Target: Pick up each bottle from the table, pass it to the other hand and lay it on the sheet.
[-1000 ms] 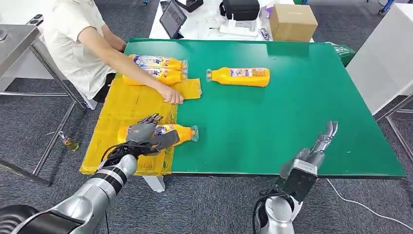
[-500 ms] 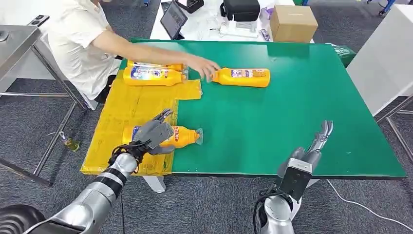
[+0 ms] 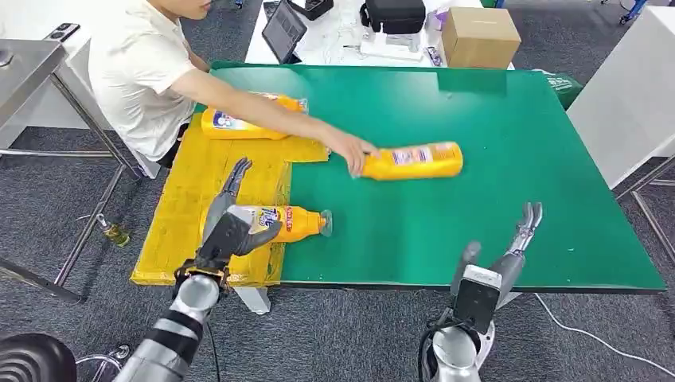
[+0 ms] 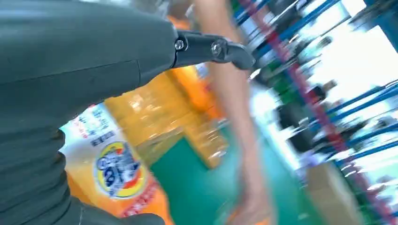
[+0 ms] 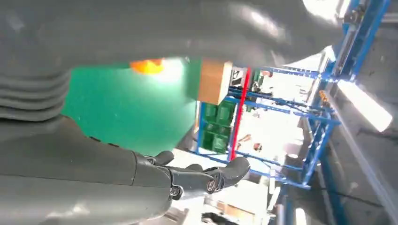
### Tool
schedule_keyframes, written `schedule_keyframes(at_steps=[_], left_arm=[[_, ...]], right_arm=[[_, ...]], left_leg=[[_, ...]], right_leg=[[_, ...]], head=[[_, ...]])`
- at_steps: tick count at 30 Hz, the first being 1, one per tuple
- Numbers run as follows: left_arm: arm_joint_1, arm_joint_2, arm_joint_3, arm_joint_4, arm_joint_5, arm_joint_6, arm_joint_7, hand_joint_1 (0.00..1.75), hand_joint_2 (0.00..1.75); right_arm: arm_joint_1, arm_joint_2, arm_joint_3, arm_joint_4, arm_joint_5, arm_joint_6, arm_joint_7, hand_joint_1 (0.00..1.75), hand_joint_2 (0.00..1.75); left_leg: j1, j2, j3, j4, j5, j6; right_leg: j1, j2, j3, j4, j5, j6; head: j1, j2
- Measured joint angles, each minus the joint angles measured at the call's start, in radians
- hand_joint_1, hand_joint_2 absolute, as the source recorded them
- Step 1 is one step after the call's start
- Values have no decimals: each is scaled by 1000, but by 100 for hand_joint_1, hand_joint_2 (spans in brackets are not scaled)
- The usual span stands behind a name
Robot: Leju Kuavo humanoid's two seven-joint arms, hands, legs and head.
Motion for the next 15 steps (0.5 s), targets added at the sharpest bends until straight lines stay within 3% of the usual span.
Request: schedule_keyframes(at_steps=[4,8,11,15], left_arm=[[73,10,-68,-129,23,38,-3,0,175],[121,15,-117,-220,77,40,-21,0,175],[151,18,-147,-273,87,66,-31,0,175],[176,22,-176,-320,87,94,-42,0,175]], right_arm=[[-40,-43,-27,153,367,0,0,0,175],[-110,-93,-179,304,828,0,34,0,175],[-159,-154,-267,396,974,0,157,0,175],[-196,-234,-277,488,1021,-2,262,0,175]], left_leg=[[0,0,0,0,0,0],[0,-3,0,0,1,1],[-1,-3,-1,0,1,1],[-2,-2,-1,0,1,1]], right_leg=[[0,0,-1,0,0,0],[0,-3,1,-1,0,0],[-1,-3,1,-1,1,0],[-2,-2,1,-1,1,1]], head=[[0,0],[0,0],[0,0],[0,0]])
